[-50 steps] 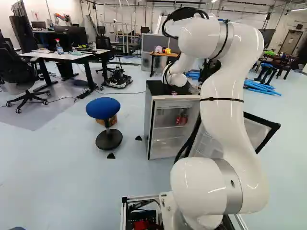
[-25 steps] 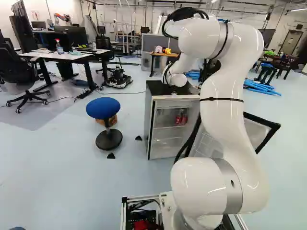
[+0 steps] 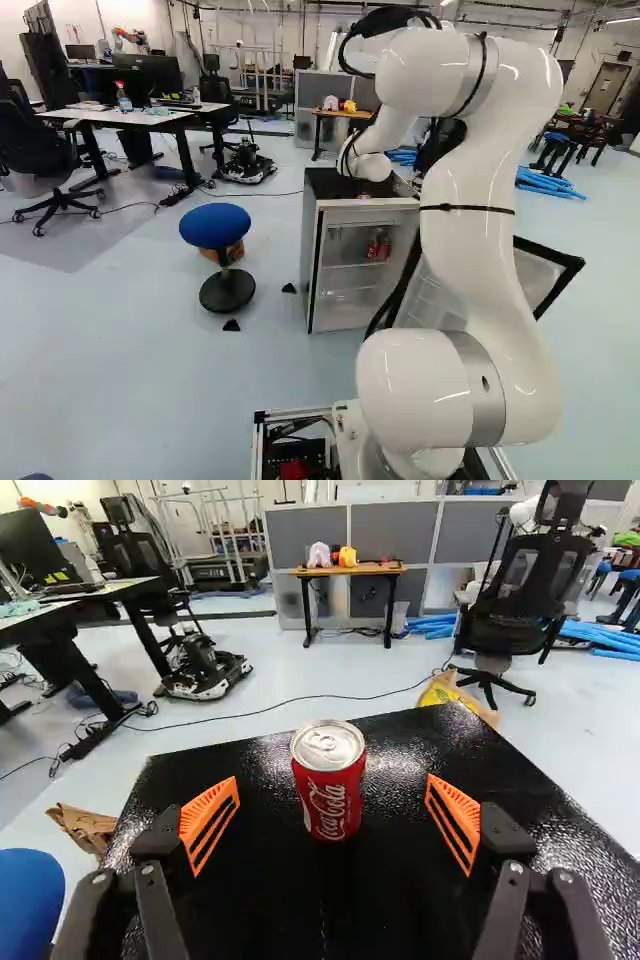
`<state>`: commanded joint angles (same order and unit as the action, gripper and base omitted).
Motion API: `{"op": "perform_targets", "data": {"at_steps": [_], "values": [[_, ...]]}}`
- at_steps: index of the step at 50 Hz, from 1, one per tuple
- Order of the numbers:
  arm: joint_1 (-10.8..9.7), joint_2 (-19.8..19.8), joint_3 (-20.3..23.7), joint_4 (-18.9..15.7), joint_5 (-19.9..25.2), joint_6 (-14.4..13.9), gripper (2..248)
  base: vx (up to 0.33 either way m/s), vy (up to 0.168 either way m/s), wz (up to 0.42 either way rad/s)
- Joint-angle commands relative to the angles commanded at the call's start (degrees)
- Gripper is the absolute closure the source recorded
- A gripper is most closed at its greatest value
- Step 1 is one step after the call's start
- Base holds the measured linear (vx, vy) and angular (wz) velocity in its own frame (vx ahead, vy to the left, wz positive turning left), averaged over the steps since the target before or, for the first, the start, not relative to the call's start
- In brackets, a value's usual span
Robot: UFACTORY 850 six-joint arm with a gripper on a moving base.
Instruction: Grab a drink from the fridge
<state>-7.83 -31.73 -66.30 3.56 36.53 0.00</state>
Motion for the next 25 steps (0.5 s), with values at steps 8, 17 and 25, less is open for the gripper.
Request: {"op": "perform_targets", "data": {"at_steps": [8,17,25], "values": [[-0.1,2.1,2.7,0.0,0.0,0.0,3,0.000,0.000,0.000],[-0.3,4.4,5.8,0.0,0.0,0.0,3,0.000,0.000,0.000],[-0.5,6.6,8.4,0.0,0.0,0.0,3,0.000,0.000,0.000]]}}
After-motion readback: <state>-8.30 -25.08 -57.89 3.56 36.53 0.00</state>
